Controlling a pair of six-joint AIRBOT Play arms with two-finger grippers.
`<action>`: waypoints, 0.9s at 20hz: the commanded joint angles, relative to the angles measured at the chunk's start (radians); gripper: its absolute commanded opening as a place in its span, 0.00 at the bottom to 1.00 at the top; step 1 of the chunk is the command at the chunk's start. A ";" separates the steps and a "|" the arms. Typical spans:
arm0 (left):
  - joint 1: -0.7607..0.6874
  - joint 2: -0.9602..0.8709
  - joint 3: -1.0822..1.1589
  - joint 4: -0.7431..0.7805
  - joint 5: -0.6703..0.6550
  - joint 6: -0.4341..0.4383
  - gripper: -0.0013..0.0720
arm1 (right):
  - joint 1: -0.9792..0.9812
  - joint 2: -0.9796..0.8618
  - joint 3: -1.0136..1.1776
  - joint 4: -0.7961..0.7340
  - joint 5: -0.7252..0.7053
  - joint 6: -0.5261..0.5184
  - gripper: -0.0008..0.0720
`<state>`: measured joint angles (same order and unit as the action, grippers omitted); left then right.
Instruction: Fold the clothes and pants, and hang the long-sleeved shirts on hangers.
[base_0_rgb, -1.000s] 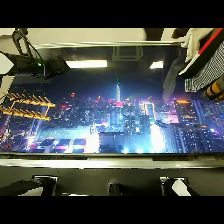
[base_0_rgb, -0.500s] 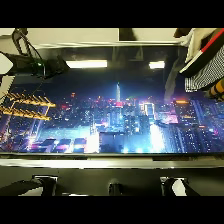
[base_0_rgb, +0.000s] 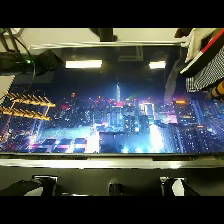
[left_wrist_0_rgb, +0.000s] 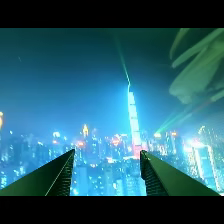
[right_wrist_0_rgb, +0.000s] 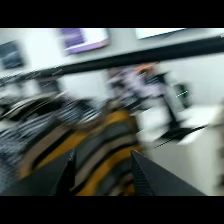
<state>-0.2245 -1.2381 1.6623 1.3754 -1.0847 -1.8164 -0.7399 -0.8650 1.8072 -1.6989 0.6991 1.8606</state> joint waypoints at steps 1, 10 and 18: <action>0.002 0.035 0.001 0.033 0.002 -0.001 0.64 | 0.037 -0.115 0.000 0.790 0.179 -0.515 0.39; 0.024 0.044 -0.015 0.159 -0.134 0.103 0.04 | 0.687 -0.420 0.000 0.348 0.626 -0.600 0.04; 0.024 0.063 -0.169 0.174 -0.075 0.171 0.04 | 0.812 -0.602 -0.002 0.283 0.837 -0.589 0.04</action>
<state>-0.2016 -1.1778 1.5211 1.5364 -1.1828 -1.6588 0.0441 -1.4208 1.8053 -1.3895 1.4612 1.2724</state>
